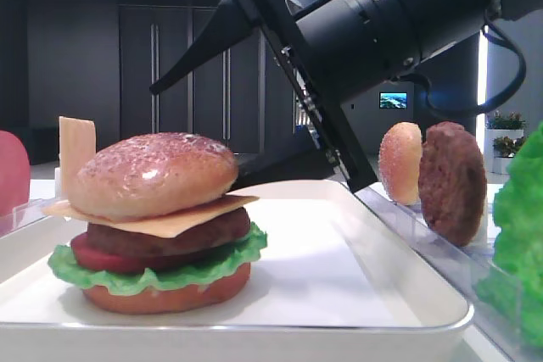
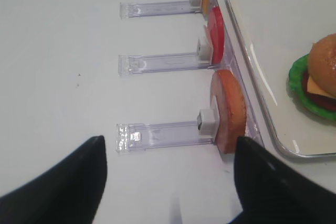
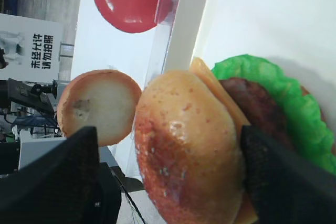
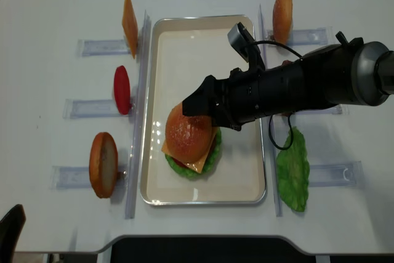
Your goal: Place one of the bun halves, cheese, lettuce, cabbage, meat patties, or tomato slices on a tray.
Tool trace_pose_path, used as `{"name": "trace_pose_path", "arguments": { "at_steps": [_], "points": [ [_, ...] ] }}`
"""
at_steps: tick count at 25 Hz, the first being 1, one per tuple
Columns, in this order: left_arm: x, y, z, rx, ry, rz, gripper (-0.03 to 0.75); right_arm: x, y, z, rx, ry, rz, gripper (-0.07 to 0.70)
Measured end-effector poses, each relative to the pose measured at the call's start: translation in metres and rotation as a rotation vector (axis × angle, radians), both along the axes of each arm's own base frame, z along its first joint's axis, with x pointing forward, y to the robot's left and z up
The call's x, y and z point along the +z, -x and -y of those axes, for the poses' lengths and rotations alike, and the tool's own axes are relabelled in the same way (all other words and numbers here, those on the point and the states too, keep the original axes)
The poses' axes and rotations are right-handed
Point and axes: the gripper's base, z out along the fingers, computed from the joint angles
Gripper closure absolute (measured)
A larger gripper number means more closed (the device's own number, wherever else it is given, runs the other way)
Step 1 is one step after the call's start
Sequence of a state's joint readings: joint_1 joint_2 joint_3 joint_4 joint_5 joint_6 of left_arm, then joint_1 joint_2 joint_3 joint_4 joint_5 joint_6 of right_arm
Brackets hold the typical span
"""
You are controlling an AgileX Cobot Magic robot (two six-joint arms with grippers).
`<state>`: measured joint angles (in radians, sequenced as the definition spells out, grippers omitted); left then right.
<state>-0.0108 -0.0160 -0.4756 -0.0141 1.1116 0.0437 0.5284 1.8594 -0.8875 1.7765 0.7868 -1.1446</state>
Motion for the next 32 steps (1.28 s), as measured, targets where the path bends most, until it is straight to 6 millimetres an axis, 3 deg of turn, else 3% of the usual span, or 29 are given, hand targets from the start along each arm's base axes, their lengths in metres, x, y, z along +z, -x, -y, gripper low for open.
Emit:
{"name": "trace_pose_path", "arguments": {
  "at_steps": [8, 19, 32],
  "points": [
    [0.0, 0.0, 0.0, 0.0, 0.0, 0.0, 0.139, -0.001, -0.001, 0.001, -0.012, 0.014, -0.013, 0.102],
    [0.0, 0.0, 0.0, 0.0, 0.0, 0.0, 0.139, 0.014, -0.005, 0.003, -0.003, 0.096, 0.034, 0.101],
    [0.0, 0.0, 0.0, 0.0, 0.0, 0.0, 0.139, 0.056, -0.007, 0.01, -0.017, 0.204, 0.114, 0.1]
  ]
}}
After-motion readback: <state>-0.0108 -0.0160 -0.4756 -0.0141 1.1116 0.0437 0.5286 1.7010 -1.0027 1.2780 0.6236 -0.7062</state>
